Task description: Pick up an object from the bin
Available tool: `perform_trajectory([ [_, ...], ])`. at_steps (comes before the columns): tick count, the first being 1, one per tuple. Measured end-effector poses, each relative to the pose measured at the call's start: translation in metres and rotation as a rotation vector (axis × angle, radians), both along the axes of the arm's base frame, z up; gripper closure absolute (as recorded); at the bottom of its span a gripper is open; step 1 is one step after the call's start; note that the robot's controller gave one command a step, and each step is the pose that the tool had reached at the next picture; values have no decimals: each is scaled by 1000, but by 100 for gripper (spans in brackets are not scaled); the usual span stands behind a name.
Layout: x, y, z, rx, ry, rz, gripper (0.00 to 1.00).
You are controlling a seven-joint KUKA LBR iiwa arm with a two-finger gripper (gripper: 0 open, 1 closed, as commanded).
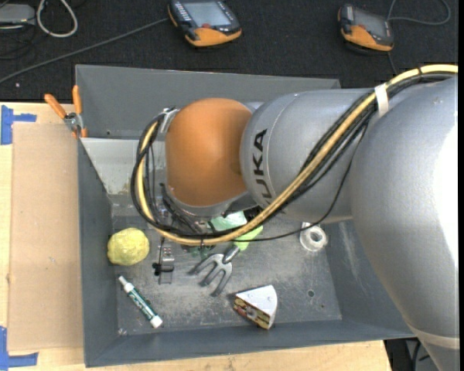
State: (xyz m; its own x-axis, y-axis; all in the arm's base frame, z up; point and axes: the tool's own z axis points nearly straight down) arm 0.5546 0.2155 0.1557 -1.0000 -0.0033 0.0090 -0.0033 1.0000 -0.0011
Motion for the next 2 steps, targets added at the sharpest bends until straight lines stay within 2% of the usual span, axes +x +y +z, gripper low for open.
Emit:
perform_trajectory([
  [1, 2, -1, 5, 2, -8, -4, 0],
  [2, 21, 14, 2, 2, -7, 16, 0],
])
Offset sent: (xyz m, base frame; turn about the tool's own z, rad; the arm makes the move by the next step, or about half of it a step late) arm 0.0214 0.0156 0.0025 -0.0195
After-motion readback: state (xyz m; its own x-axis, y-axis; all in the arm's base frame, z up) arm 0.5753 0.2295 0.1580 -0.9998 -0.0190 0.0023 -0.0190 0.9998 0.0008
